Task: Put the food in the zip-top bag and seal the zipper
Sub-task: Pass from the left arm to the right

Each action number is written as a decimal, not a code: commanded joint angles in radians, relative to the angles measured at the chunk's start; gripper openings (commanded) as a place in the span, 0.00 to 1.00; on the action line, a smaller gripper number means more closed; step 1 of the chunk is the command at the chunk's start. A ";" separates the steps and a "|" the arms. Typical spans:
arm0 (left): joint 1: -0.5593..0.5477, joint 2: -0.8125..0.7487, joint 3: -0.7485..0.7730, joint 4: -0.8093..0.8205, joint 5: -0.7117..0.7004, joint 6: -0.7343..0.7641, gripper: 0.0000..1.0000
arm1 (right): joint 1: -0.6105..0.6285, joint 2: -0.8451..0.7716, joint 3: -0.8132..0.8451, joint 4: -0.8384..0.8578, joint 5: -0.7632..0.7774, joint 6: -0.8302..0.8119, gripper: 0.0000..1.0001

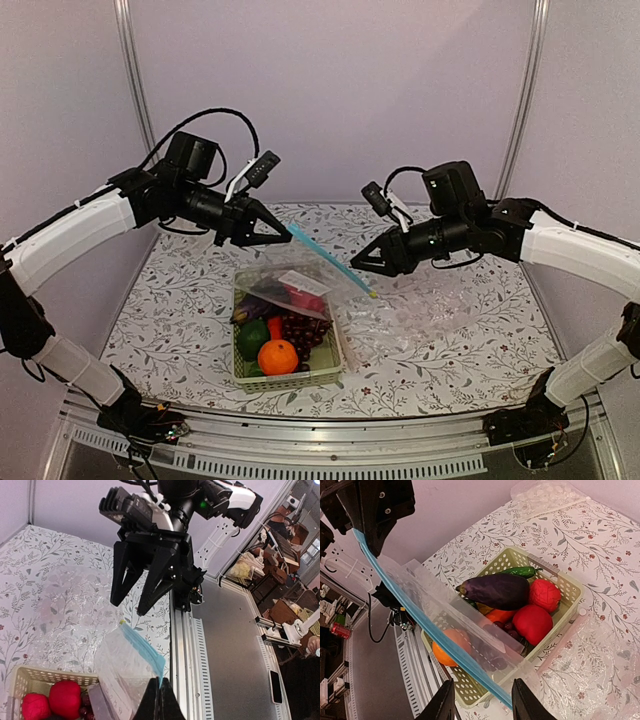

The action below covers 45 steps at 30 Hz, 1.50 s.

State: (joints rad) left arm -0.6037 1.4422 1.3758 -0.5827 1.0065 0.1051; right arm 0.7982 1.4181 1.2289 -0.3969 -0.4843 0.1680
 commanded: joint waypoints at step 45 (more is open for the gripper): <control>-0.021 0.011 0.027 -0.032 -0.015 0.035 0.00 | 0.022 0.094 0.063 -0.019 0.001 -0.039 0.37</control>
State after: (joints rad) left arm -0.6090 1.4425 1.3834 -0.5987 1.0035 0.1158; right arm 0.8135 1.5051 1.3022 -0.4179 -0.4816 0.1291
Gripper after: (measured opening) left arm 0.004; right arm 0.358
